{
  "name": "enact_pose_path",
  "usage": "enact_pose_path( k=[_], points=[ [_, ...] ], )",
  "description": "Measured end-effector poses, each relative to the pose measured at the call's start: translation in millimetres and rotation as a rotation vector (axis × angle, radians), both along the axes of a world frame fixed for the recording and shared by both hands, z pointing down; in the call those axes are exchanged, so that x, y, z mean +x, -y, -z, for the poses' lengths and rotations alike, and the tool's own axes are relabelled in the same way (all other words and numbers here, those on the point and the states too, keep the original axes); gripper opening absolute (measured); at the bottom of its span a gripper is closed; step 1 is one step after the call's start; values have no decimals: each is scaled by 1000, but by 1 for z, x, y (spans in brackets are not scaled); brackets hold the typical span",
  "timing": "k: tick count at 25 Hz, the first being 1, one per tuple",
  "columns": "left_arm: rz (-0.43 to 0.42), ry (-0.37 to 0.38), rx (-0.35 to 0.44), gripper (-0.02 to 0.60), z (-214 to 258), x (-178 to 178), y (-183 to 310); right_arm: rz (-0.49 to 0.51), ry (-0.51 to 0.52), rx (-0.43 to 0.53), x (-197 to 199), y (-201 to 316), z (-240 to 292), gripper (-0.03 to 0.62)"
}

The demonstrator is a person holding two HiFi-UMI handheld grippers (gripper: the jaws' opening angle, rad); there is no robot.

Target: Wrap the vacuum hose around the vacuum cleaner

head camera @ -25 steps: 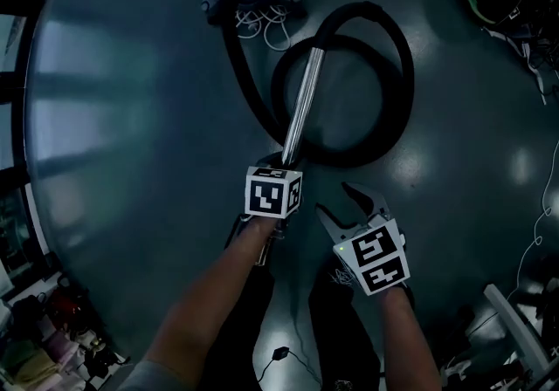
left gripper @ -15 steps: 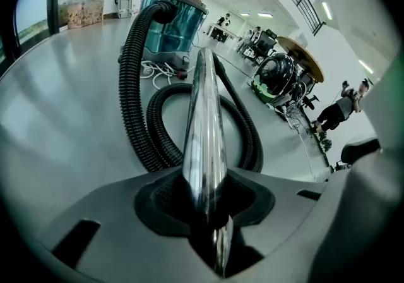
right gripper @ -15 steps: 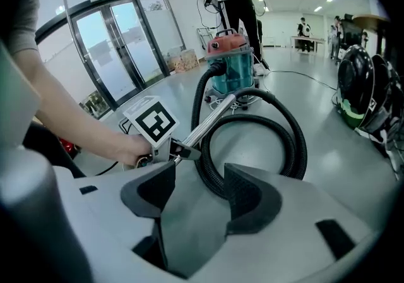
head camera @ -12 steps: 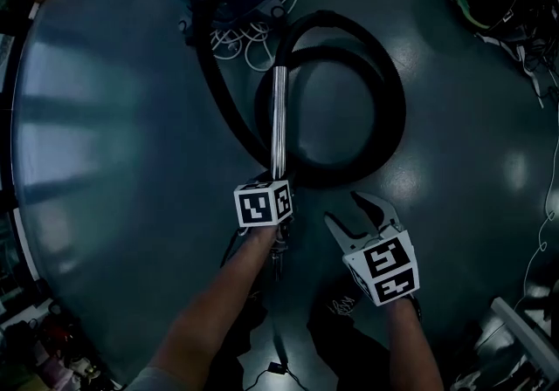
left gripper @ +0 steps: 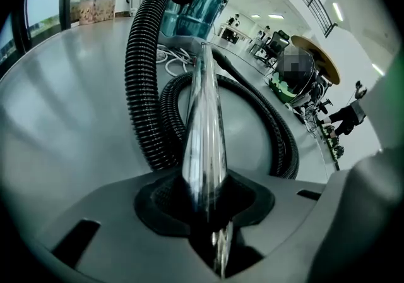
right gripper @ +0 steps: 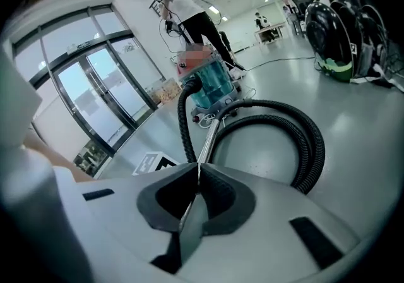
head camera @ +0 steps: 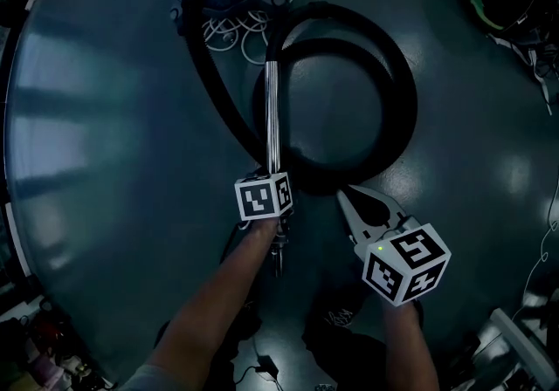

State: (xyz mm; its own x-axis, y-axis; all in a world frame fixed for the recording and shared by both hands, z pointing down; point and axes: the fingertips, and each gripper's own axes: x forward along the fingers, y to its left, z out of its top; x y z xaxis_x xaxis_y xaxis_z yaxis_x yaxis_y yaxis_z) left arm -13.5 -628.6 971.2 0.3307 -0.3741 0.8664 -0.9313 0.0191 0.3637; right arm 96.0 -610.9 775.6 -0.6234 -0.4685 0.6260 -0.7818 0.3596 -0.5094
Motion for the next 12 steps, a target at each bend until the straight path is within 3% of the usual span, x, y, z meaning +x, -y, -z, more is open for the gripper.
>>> enact_pose_path(
  k=[3,12],
  points=[
    [-1,41,-1,141,-5,2,0,-33,17,3,3,7,6,14],
    [-38,146,8,141,-11,5,1,10,-45,-20,10,-2,-11,14]
  ],
)
